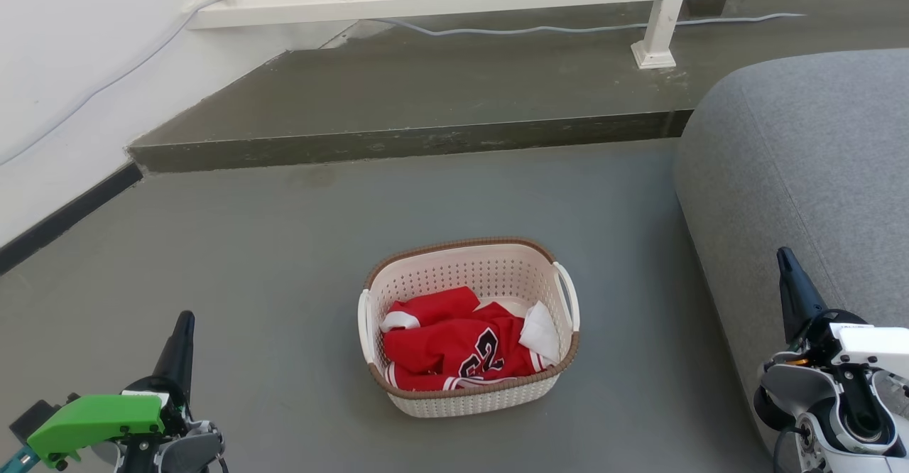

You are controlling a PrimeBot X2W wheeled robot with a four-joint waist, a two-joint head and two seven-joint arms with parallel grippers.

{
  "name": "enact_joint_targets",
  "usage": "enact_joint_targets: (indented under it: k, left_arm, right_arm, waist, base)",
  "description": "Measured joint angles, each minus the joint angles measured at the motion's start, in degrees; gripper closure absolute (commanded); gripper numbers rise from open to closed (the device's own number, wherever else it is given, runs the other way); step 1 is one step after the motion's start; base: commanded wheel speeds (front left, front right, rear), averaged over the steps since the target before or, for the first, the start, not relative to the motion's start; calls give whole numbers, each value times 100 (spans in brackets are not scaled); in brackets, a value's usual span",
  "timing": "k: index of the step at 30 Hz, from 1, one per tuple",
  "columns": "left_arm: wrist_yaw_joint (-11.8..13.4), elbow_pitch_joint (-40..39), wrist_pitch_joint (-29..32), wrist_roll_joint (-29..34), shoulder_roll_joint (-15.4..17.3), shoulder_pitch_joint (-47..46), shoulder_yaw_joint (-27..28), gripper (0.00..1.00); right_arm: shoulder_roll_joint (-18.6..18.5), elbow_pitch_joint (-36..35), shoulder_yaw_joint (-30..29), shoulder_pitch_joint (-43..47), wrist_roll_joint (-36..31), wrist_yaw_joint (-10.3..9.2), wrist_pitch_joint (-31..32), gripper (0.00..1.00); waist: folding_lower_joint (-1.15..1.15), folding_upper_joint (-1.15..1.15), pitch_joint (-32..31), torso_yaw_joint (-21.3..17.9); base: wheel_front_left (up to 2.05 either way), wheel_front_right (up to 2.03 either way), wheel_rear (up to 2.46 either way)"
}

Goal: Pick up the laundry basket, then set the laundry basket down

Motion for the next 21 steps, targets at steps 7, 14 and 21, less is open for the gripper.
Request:
enact_joint_targets:
  k: [7,14,21]
  left_arm:
    - [0,9,16,0,-1,-2,4,100]
    - [0,22,41,0,-1,-3,9,100]
    - [0,27,41,0,-2,-4,12,100]
  right_arm:
    - [1,1,-2,-1,0,0,0,100]
    - [3,3,-5,-1,0,0,1,100]
    - [10,5,-8,-1,0,1,1,100]
  waist:
    - [0,0,0,0]
    - [0,0,0,0]
    - [0,0,-1,0]
  base:
    - [0,0,0]
    - [0,0,0]
    - [0,0,0]
